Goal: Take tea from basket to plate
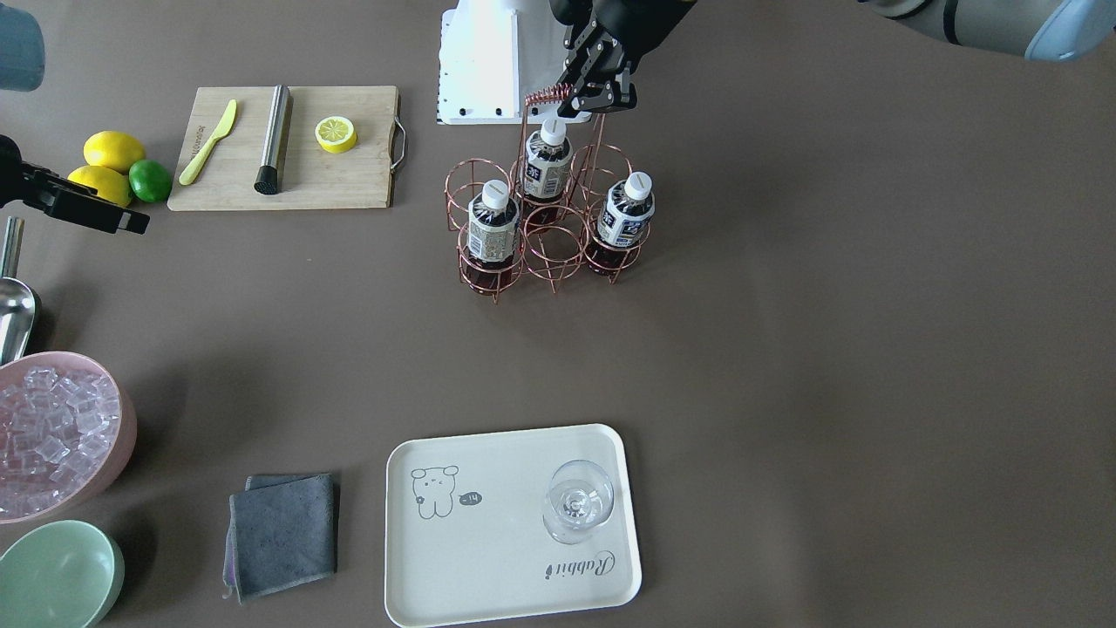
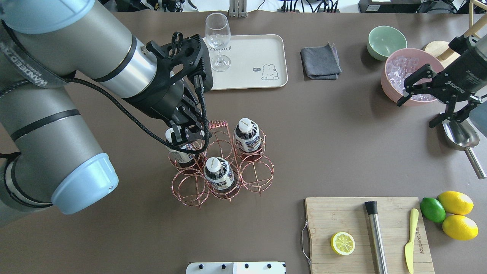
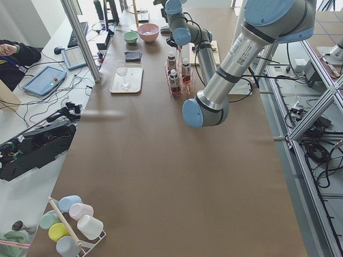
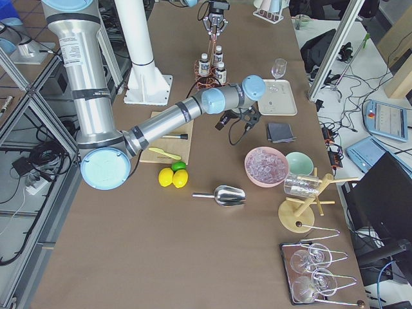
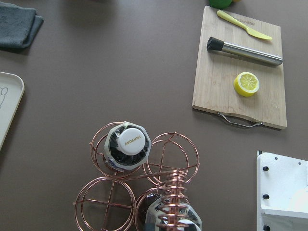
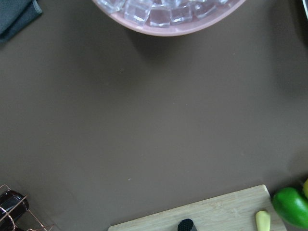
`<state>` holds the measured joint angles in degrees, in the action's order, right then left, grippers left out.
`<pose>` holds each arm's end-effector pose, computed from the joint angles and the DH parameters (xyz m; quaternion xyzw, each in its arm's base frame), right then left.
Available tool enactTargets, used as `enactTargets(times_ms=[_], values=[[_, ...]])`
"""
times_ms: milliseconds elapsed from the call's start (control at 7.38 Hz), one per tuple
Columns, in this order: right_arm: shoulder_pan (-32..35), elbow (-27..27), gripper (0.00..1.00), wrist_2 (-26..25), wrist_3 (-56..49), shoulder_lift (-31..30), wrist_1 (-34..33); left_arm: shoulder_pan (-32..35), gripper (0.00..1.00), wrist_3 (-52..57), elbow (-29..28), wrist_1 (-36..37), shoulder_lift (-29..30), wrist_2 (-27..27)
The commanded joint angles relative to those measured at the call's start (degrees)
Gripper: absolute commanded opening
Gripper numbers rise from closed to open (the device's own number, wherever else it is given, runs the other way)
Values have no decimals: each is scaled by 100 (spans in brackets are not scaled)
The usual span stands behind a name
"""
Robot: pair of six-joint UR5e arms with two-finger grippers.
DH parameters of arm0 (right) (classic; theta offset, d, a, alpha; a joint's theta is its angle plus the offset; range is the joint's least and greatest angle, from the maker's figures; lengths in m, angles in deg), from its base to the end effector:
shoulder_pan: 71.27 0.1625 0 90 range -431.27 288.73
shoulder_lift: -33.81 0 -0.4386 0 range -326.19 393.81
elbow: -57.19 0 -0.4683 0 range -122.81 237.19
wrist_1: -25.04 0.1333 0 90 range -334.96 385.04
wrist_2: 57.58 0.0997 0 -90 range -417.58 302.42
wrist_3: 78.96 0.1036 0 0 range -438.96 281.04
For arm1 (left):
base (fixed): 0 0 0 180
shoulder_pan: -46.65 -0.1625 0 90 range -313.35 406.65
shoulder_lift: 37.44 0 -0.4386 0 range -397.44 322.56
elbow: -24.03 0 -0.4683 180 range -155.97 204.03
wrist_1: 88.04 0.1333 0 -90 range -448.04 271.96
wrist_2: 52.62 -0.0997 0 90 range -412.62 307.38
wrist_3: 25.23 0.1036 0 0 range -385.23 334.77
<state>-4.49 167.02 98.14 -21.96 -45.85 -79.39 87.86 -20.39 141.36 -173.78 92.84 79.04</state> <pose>-0.1973 -0.5585 0.3726 -0.2583 -0.4852 0.1707 0.8178 0.3908 -0.4279 0.0097 0.3419 0.4643 0.5255 0.6256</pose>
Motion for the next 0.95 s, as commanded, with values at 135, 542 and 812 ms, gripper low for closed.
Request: enactTargets(times_ms=[135,542,812], values=[[-971,-119,99,-182,1714,1432,36,-17,0,0,-26,-4,6,-18],[-2017,-303,99,-1033,2508,2444,27,-70,0,0,-70,-13,14,-27],[-2170,-671,99,-1263,2517,2726,359,-70,0,8,-61,-13,-3,-27]])
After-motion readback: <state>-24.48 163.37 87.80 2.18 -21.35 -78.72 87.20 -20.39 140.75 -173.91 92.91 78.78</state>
